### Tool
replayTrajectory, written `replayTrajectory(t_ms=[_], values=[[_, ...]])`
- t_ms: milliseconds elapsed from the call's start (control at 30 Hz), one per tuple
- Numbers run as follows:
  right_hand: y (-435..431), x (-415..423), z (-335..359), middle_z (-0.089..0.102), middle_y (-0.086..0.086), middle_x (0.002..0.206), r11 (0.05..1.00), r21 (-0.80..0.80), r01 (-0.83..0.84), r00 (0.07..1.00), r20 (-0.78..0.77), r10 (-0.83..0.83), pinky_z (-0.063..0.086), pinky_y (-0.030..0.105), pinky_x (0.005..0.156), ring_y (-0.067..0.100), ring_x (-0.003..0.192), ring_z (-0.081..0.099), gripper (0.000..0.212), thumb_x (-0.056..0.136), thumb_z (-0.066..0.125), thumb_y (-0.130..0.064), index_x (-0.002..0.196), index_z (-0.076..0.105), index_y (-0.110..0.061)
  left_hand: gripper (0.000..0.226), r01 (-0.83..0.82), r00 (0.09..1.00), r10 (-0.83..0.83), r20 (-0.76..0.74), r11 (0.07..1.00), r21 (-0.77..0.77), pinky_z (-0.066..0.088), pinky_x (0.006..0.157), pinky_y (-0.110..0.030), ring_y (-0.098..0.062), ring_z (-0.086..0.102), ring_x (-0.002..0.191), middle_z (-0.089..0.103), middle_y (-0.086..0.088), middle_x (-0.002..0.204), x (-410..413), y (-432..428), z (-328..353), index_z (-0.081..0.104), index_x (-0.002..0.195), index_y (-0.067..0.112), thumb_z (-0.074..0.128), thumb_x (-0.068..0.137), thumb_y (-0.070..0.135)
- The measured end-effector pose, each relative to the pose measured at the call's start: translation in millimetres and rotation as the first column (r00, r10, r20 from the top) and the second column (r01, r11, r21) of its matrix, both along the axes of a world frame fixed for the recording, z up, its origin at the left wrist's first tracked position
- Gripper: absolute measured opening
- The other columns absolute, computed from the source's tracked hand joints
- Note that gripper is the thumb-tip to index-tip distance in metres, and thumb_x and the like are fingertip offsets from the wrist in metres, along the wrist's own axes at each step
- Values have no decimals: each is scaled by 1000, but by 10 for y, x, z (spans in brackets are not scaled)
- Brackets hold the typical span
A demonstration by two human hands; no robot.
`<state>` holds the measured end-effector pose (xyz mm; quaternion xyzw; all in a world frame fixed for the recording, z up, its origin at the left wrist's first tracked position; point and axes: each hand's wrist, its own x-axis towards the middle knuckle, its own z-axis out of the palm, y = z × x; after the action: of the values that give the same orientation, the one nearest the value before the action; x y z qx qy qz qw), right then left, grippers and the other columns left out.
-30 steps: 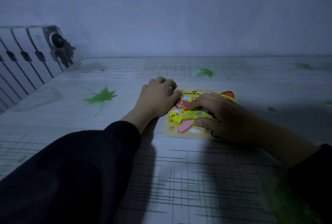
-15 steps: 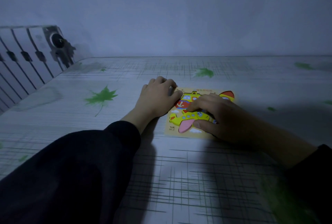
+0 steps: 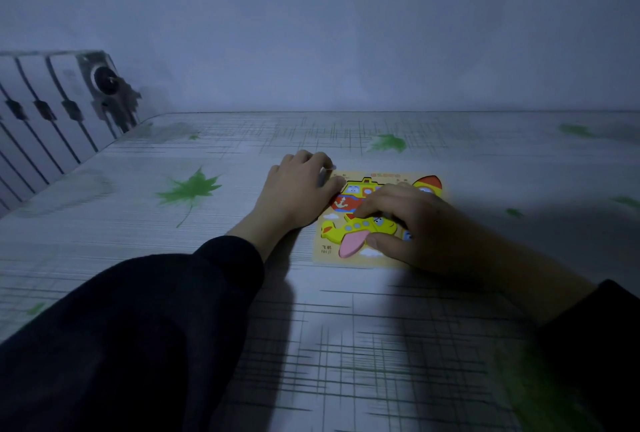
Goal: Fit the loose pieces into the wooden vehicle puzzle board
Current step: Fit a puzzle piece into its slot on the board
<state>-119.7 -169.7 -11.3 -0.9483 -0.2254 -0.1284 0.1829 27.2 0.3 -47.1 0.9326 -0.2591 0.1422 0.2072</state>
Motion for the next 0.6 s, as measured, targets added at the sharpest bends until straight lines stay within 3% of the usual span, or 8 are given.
replayTrajectory(t_ms=[400, 467, 600], values=[[-35, -8, -2, 66, 8, 112, 999, 22, -35, 999, 6, 35, 28, 13, 79, 4, 92, 42, 37, 82, 70, -18, 117, 61, -10, 46, -4, 999, 2, -33, 998, -65, 40, 92, -41, -26, 51, 110, 61, -3, 115, -37, -16, 44, 62, 112, 23, 47, 85, 58], [-34, -19, 2, 66, 7, 110, 999, 30, -36, 999, 9, 36, 27, 5, 77, 0, 90, 39, 37, 82, 70, -18, 117, 61, -9, 44, -23, 996, 7, -91, 983, -180, 45, 86, -41, -24, 56, 101, 65, 0, 105, -53, 1, 66, 63, 103, 22, 47, 82, 57], [-55, -41, -8, 65, 6, 113, 996, 84, -21, 1000, 13, 20, 28, 0, 81, 0, 91, 43, 40, 82, 71, -20, 119, 60, -12, 43, -73, 975, -39, -217, 873, -483, 40, 71, -16, -13, 60, 87, 67, 14, 85, -26, 105, 117, 68, 88, 21, 49, 79, 58]])
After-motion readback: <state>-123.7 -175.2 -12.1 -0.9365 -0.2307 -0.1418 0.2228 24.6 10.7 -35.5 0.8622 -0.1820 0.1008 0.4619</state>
